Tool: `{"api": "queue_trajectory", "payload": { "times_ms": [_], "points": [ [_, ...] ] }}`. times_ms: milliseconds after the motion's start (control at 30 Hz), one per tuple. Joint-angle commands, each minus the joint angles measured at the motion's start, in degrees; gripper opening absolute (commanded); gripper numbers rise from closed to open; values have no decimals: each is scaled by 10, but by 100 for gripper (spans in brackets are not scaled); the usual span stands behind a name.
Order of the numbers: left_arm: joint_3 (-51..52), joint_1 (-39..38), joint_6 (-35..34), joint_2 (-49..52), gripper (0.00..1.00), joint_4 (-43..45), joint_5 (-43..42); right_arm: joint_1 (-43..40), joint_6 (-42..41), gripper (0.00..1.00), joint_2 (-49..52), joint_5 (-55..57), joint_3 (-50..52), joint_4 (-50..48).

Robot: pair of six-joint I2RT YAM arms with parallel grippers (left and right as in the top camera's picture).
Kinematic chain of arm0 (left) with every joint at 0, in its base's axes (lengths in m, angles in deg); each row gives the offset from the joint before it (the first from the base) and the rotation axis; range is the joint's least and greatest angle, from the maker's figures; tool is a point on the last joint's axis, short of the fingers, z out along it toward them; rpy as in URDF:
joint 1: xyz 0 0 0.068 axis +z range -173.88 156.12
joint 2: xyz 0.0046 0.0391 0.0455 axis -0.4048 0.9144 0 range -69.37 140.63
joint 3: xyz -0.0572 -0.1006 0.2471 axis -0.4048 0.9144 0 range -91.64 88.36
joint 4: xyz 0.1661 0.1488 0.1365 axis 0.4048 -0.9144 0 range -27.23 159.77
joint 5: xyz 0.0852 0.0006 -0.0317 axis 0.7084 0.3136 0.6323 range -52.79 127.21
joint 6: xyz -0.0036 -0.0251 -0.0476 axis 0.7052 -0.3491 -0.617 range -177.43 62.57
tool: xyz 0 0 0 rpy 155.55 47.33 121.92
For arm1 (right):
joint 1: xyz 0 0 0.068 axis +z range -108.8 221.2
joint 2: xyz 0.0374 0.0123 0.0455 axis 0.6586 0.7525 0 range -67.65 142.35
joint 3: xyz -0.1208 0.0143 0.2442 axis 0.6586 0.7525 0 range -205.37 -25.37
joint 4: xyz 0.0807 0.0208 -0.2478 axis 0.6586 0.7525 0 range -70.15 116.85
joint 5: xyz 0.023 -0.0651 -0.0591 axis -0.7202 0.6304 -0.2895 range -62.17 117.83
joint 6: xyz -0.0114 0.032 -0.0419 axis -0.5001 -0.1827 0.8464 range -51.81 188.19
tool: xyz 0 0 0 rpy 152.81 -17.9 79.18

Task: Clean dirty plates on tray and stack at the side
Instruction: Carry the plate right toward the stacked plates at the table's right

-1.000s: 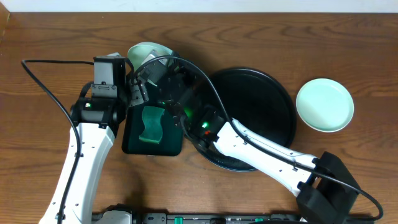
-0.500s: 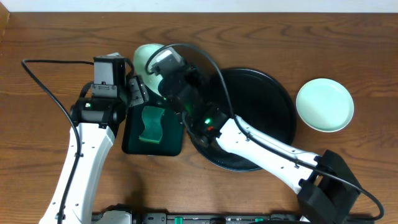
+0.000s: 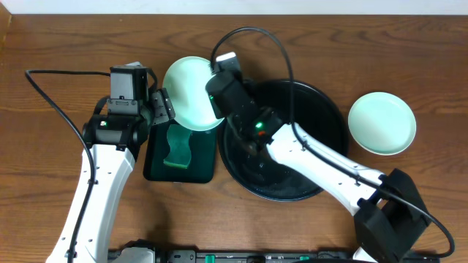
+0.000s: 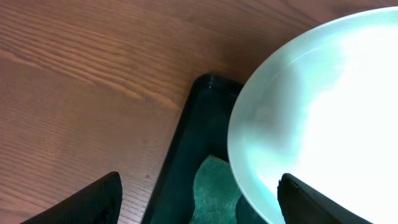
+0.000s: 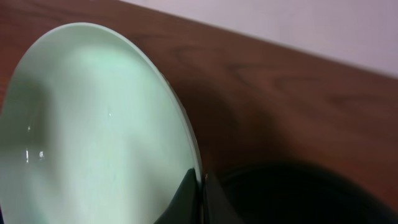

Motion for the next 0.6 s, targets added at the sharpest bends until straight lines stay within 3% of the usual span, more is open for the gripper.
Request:
{"api": "queue_trajectory", "payload": {
  "times_ms": [0, 233, 500, 567],
  "points": [
    [-3, 2, 1, 1, 80, -2, 9, -34, -81, 1, -24, -115, -10, 13],
    [-3, 2, 1, 1, 80, -2, 9, -110, -106, 1, -57, -155, -10, 82],
    [-3, 2, 1, 1, 80, -2, 9, -236, -106, 1, -121, -153, -10, 232],
    [-3, 2, 1, 1, 80, -2, 9, -300, -106, 1, -138, -143, -10, 290]
  ]
}}
